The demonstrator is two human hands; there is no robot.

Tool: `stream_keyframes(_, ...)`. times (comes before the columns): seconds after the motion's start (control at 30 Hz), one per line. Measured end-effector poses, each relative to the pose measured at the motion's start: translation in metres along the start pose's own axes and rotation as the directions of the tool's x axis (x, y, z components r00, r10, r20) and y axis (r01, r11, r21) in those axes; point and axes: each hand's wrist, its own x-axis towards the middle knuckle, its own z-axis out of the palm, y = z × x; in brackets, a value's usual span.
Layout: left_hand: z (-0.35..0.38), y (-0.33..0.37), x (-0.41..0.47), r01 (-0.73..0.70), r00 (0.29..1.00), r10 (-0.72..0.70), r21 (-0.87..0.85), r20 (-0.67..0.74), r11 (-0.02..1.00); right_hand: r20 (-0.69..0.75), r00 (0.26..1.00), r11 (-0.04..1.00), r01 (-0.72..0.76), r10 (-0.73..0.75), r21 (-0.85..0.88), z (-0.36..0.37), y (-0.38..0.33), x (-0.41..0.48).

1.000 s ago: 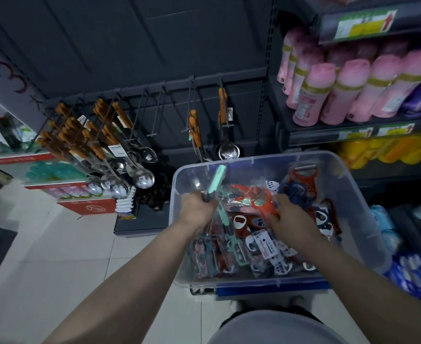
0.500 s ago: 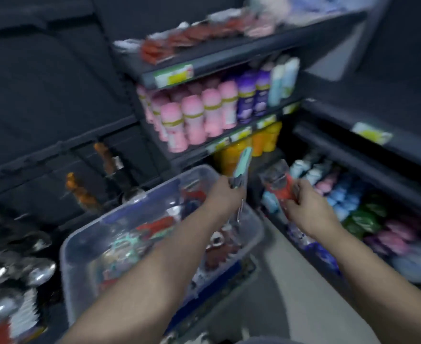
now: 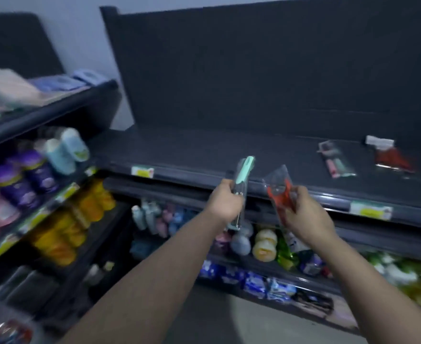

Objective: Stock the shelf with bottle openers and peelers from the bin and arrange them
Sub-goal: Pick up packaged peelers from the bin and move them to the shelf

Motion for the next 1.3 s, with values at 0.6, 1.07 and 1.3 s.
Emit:
stream_keyframes(0.6,0.193,0.124,0.185,-0.081,0.968,0.019,0.238,0.251,0.968,-0.239,0.886,0.913,-0.408,0.396,0.001,-0.086,0.14,0.148)
stream_keyframes(1.07,0.223,0.138,0.228,-0.407,0.908,0.198,0.665,0.37,0.626,-0.281,0.876,0.911,-0.412,0.391,-0.017,-0.112,0.183,0.222)
stream_keyframes(1.3,0.228,0.152,0.226,-0.398,0.907,0.178,0.642,0.381,0.655,-0.268,0.944,0.808,-0.307,0.192,-0.502,-0.115,0.227,0.248)
